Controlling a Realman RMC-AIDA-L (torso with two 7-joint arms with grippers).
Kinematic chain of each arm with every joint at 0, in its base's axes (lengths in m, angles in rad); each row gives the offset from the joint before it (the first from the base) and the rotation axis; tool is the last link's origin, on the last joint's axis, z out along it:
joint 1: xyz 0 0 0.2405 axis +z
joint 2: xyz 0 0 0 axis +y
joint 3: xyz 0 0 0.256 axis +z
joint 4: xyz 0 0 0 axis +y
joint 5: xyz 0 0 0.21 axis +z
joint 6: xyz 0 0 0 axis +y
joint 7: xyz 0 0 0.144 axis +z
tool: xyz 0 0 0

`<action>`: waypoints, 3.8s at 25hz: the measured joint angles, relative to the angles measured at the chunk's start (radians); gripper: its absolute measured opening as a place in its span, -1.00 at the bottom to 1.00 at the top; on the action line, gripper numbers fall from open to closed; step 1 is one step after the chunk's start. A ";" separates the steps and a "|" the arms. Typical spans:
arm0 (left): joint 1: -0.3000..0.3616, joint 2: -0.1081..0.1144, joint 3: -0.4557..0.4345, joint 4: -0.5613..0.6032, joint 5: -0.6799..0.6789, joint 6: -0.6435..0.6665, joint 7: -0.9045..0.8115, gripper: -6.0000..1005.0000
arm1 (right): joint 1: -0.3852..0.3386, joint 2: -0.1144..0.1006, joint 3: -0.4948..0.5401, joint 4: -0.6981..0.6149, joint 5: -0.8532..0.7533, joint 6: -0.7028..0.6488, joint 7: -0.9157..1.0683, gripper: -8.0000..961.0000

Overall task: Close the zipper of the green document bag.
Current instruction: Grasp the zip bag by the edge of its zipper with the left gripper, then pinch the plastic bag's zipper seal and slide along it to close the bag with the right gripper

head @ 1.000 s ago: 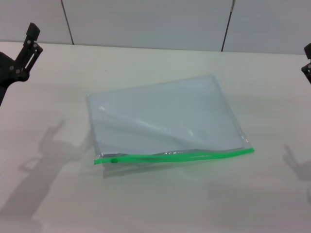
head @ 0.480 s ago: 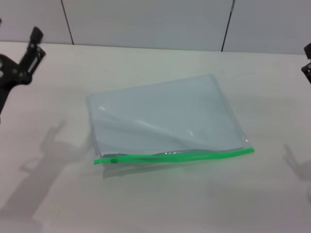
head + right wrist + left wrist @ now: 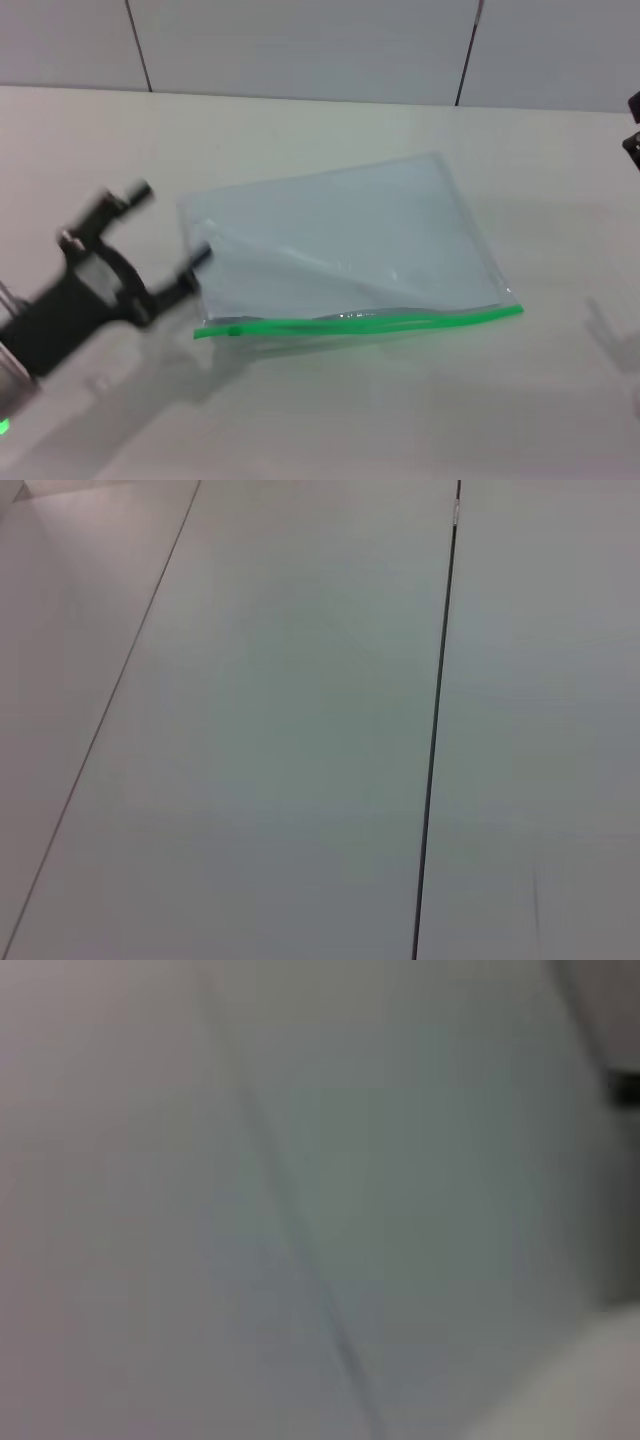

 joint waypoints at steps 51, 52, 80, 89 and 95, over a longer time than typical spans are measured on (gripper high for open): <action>-0.141 -0.004 -0.001 0.106 0.250 -0.517 0.418 0.54 | 0.004 0.000 0.000 0.005 -0.003 -0.009 -0.029 0.83; -0.143 -0.004 -0.001 0.106 0.253 -0.518 0.419 0.49 | 0.004 0.000 0.000 0.005 -0.003 -0.009 -0.029 0.83; -0.145 -0.006 -0.012 0.136 0.248 -0.536 0.497 -0.81 | 0.095 -0.001 -0.185 -0.056 -0.040 0.085 -0.095 0.80; -0.147 -0.003 -0.007 0.184 0.247 -0.508 0.502 -0.82 | 0.240 0.002 -0.294 -0.056 -0.281 0.327 -0.225 0.79; -0.150 -0.003 -0.009 0.188 0.247 -0.482 0.502 -0.85 | 0.281 0.004 -0.293 0.012 -0.380 0.426 -0.353 0.79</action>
